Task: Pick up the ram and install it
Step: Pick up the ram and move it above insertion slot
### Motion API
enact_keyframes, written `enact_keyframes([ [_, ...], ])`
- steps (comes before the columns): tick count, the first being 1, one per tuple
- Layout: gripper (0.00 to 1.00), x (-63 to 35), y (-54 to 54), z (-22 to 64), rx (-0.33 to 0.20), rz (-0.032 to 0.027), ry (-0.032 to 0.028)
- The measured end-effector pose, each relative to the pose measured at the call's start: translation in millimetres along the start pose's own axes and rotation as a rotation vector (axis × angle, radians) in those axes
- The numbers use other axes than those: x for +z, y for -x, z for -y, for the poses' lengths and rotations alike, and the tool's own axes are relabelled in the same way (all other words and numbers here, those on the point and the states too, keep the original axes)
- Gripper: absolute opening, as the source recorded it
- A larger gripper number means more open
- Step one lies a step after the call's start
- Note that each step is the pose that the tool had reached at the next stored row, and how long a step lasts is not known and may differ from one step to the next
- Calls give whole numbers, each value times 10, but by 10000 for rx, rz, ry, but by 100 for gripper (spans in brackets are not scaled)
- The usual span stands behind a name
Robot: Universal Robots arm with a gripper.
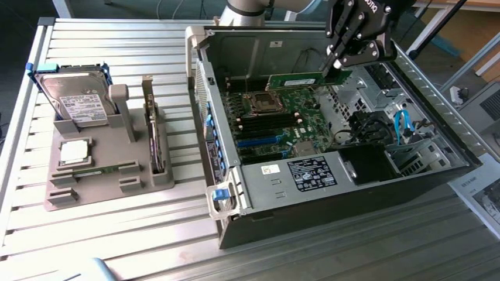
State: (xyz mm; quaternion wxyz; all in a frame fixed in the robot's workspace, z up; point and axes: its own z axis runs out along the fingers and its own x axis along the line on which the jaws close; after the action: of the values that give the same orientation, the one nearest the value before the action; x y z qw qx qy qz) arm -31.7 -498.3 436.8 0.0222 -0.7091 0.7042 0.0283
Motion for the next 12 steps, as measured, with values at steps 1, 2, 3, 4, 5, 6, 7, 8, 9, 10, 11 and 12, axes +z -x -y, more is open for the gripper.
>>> enact_keyframes([
  [1, 12, 5, 30, 4, 0, 0, 0],
  [2, 12, 9, 57, 9, 0, -1, 0],
  [3, 12, 11, 71, 11, 0, -1, 0],
  [4, 12, 14, 91, 14, 0, -1, 0],
  [5, 12, 18, 113, 18, 0, 0, 0],
  [6, 12, 21, 136, 22, 0, -1, 0],
  [7, 12, 23, 150, 24, 0, 0, 0],
  [8, 12, 25, 162, 27, 0, 0, 0],
  [9, 12, 28, 187, 31, 0, -1, 0],
  [10, 12, 32, 215, 36, 0, -1, 0],
  [11, 12, 35, 234, 39, 0, 0, 0],
  [12, 12, 37, 250, 42, 0, 0, 0],
])
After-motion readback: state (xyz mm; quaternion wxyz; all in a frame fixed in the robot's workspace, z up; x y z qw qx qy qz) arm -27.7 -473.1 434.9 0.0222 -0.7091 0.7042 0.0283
